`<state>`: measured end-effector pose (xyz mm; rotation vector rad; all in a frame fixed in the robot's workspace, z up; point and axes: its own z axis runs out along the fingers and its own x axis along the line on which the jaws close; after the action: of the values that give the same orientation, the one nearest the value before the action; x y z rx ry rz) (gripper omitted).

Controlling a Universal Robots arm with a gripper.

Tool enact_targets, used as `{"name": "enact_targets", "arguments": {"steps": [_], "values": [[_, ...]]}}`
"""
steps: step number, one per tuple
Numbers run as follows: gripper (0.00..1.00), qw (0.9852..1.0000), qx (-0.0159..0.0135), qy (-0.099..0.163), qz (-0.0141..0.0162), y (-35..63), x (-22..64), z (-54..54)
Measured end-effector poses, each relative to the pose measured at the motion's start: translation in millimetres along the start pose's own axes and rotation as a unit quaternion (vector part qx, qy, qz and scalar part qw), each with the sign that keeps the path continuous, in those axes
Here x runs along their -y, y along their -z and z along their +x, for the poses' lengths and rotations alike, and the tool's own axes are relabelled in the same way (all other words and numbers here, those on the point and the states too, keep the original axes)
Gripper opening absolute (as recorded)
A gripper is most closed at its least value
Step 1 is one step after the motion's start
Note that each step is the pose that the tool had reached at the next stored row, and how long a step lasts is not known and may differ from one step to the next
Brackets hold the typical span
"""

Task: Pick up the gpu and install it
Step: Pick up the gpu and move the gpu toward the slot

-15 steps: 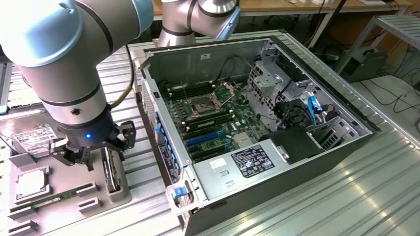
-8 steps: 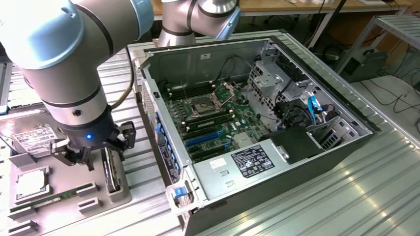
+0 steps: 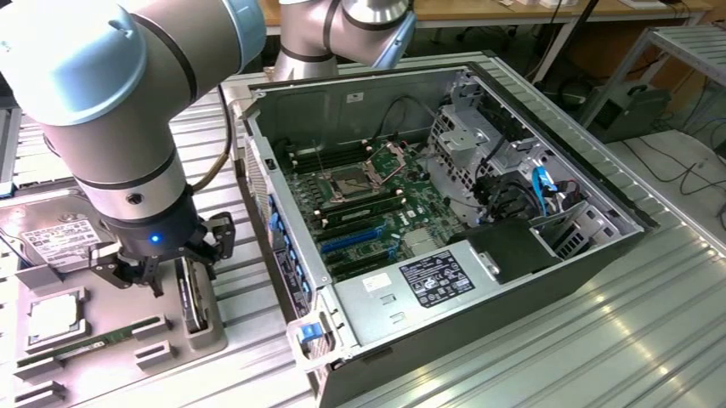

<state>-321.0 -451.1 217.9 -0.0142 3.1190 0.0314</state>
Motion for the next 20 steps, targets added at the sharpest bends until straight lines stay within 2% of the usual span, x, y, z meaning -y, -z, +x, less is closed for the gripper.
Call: {"name": "enact_targets", "arguments": {"steps": [4,7,8,9,20], "values": [[0.65,1.0000,0.0000,0.000,0.0000,0.0,0.0,0.0],[0.46,1.0000,0.0000,0.000,0.0000,0.0,0.0,0.0],[0.46,1.0000,0.0000,0.000,0.0000,0.0,0.0,0.0],[0.39,1.0000,0.0000,0.000,0.0000,0.0,0.0,0.0],[0.39,1.0000,0.0000,0.000,0.0000,0.0,0.0,0.0]]}}
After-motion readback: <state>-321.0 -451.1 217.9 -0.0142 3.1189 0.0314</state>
